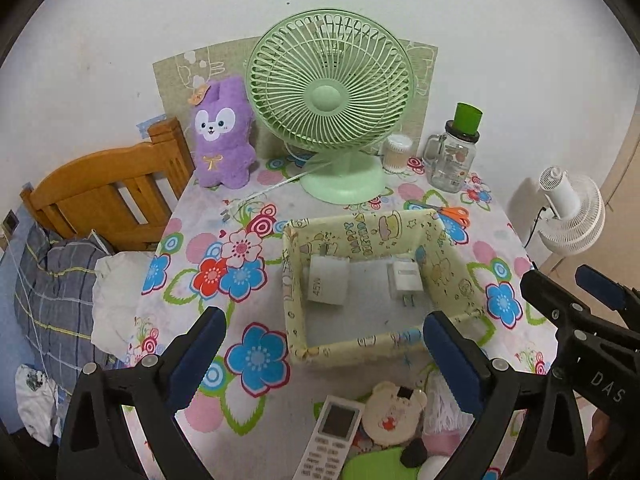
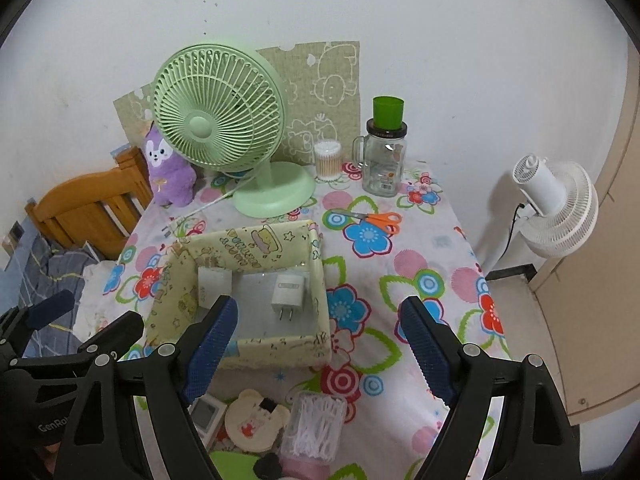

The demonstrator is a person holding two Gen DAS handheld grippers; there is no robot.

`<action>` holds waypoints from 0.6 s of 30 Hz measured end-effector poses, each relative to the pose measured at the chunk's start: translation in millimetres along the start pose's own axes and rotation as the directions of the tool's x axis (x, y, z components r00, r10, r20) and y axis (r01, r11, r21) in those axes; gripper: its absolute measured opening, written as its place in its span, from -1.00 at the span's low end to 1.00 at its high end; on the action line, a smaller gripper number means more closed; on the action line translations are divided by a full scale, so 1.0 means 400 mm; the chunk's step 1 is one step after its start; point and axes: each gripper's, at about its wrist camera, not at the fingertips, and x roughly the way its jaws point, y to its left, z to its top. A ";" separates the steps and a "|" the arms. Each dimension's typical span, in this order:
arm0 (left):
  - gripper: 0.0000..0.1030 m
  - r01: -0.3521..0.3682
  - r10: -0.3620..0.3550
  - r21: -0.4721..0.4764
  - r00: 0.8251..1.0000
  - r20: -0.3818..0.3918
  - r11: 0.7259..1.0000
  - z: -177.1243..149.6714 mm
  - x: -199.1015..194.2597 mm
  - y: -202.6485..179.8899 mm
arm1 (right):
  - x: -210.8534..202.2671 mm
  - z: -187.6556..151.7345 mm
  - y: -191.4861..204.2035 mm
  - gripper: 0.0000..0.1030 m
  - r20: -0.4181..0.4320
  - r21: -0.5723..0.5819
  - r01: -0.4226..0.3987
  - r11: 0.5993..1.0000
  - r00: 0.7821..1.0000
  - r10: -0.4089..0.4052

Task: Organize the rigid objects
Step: 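Withdraw both open tools from the box back toward the remaining items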

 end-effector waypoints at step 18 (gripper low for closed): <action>0.95 0.017 -0.017 0.039 1.000 -0.001 0.999 -0.079 -0.076 -0.024 | -0.095 -0.066 -0.011 0.66 -0.013 0.014 0.025 1.000 1.000 -0.025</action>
